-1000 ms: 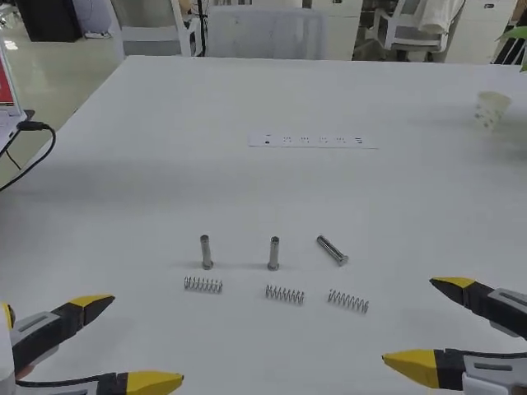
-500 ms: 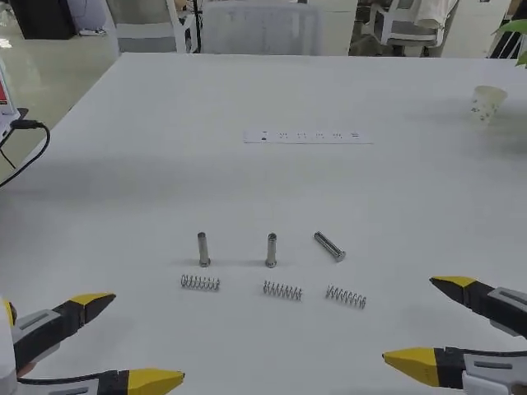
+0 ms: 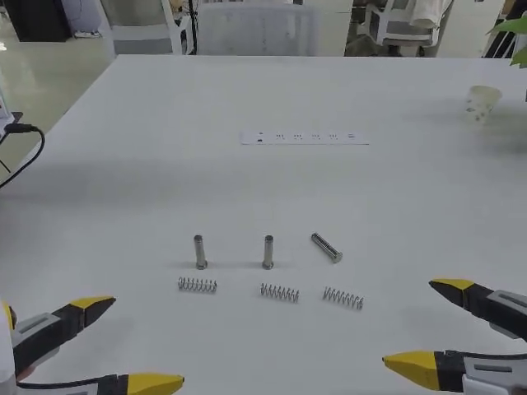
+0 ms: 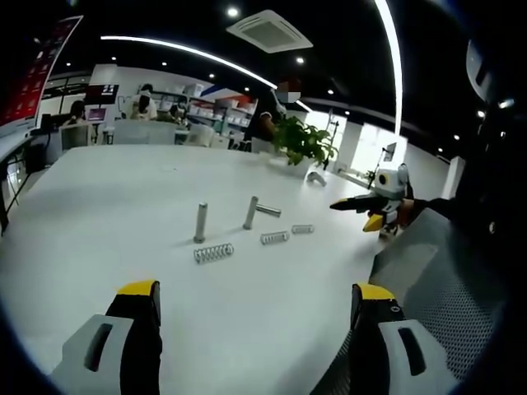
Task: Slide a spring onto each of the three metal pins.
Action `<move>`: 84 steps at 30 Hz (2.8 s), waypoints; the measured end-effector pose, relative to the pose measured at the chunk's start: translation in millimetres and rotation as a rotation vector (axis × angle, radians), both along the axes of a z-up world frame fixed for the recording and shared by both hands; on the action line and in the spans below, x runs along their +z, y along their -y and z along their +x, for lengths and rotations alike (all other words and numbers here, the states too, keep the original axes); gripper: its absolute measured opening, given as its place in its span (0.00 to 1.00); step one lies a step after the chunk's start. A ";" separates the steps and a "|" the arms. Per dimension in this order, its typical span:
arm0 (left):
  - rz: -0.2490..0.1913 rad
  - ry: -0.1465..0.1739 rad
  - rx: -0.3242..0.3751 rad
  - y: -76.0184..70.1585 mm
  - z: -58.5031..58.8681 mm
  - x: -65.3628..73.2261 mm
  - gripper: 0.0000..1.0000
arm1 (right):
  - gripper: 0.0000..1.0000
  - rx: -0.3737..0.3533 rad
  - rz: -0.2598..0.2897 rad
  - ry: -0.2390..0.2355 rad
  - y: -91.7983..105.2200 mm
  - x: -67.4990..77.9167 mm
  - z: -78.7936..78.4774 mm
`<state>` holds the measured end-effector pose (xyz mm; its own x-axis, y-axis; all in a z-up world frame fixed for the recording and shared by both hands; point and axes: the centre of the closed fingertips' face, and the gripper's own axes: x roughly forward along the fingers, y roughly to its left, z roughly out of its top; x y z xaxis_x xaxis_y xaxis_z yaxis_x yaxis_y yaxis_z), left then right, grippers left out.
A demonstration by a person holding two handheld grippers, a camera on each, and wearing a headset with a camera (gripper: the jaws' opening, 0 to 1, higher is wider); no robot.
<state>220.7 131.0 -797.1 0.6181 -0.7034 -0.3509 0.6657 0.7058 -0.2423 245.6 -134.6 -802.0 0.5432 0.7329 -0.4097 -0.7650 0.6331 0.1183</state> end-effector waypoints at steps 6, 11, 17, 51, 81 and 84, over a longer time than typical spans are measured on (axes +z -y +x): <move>0.001 -0.001 -0.005 1.6 0.5 0.3 0.93 | 0.86 -0.001 -0.003 -0.003 1.1 -0.4 -0.6; 0.001 0.000 -0.006 1.6 1.6 0.7 0.93 | 0.85 -0.002 -0.003 -0.004 1.2 -0.5 0.1; -0.002 0.000 -0.003 1.2 2.3 0.5 0.93 | 0.85 0.001 -0.006 -0.004 1.0 -0.7 0.9; -0.012 0.010 0.014 -1.1 3.7 1.4 0.93 | 0.84 0.032 -0.038 0.027 -8.8 14.9 29.7; -0.009 0.016 0.019 -2.3 2.5 5.4 0.92 | 0.81 0.089 -0.104 0.054 -23.8 30.0 78.0; -0.011 0.016 0.019 -2.2 2.5 5.9 0.92 | 0.81 0.093 -0.114 0.049 -24.2 29.1 82.1</move>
<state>223.2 133.2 -791.1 0.6367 -0.6953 -0.3333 0.6564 0.7156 -0.2389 327.7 -110.4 -772.9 0.4966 0.7313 -0.4675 -0.8240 0.5665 0.0111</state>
